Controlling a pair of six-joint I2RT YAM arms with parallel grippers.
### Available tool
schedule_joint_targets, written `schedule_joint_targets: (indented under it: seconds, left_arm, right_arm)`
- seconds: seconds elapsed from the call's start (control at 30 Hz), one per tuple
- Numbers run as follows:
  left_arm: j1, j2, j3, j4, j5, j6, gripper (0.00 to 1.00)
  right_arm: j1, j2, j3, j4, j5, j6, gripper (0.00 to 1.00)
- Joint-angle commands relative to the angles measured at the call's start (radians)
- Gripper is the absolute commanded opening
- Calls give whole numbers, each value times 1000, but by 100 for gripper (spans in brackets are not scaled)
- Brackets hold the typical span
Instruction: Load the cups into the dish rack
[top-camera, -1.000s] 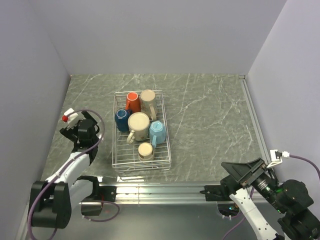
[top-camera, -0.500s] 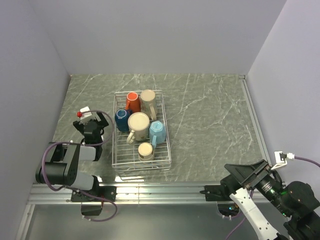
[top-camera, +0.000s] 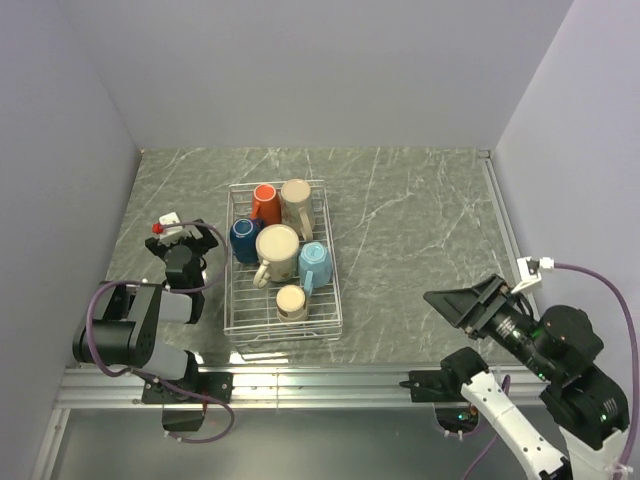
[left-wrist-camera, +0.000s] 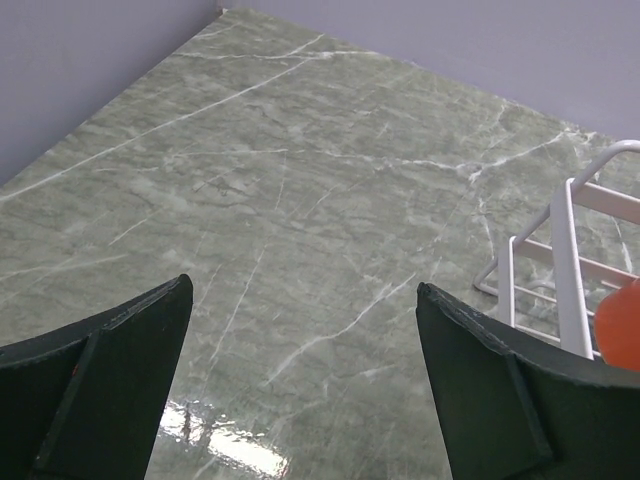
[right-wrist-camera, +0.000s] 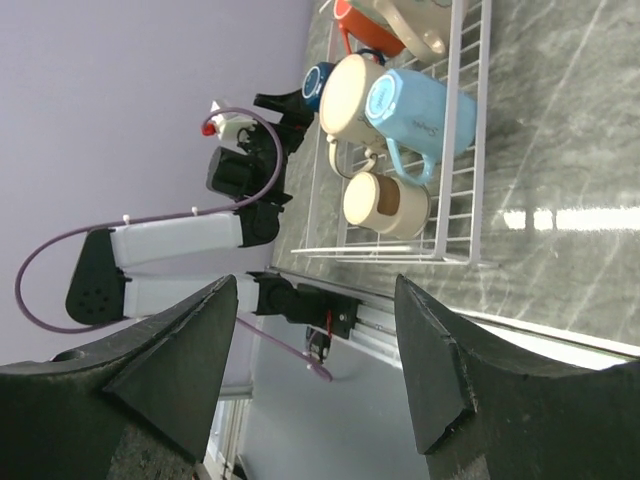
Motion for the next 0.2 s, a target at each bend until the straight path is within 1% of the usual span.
schedule_joint_targets:
  seconds: [0.0, 0.1, 0.17]
  left_arm:
    - [4, 1, -5, 72, 20, 15, 99]
    - [4, 1, -5, 71, 20, 15, 99]
    - [4, 3, -5, 75, 20, 15, 99]
  right_arm:
    - [-1, 59, -15, 153, -36, -33, 70]
    - [-2, 78, -44, 229, -56, -40, 69]
    - [-1, 93, -47, 241, -43, -49, 70]
